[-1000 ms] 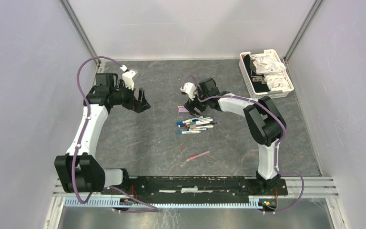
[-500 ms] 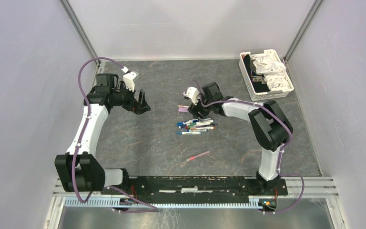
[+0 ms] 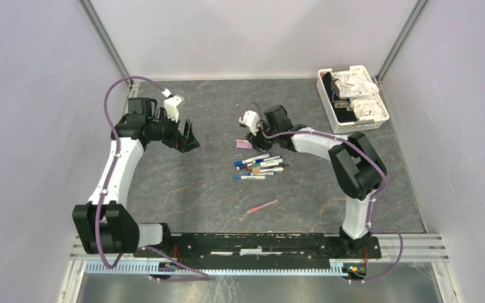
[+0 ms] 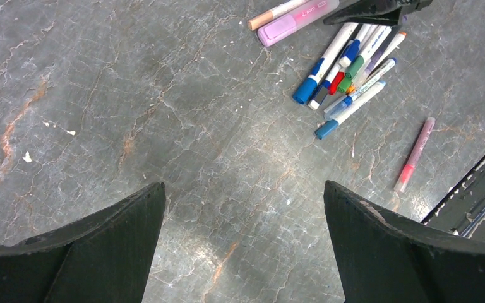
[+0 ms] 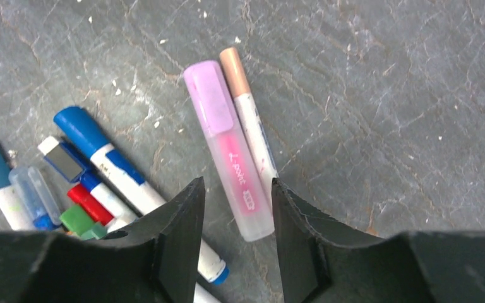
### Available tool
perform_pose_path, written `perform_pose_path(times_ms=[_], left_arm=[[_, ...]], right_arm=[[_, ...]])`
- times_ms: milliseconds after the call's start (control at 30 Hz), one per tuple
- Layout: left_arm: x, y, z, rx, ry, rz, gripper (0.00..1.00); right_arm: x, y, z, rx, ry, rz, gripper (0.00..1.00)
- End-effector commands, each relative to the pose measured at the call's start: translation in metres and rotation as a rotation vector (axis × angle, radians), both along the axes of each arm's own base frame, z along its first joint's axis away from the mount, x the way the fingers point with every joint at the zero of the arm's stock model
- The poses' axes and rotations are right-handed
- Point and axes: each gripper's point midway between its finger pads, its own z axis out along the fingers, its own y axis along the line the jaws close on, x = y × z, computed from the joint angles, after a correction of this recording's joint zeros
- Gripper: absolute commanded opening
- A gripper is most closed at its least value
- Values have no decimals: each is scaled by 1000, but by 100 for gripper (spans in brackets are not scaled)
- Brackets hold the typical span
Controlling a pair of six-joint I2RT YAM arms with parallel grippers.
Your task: Open the pen caps
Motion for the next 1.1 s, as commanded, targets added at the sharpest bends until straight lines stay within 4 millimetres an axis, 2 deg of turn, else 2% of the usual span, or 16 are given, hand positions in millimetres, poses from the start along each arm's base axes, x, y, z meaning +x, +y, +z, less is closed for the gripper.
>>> perform_pose_path(times_ms=[0, 100, 233, 700, 900, 1000, 1067], left_arm=[[1, -1, 9, 12, -45, -39, 100], [1, -1, 11, 11, -48, -37, 100], [2, 0, 12, 14, -53, -37, 100], [2, 0, 12, 14, -50, -33, 100], [2, 0, 12, 16, -49, -29, 100], [3, 1, 11, 21, -49, -25, 100], [2, 1, 10, 21, -46, -25, 100]], right_arm=[[15, 19, 10, 38, -10, 26, 47], [17, 23, 4, 33, 9, 33, 46], [11, 25, -4, 39, 45, 45, 41], [0, 22, -28, 7, 101, 55, 39], [-15, 20, -42, -1, 114, 45, 39], [-15, 21, -48, -3, 127, 38, 39], [-15, 22, -50, -8, 128, 38, 45]])
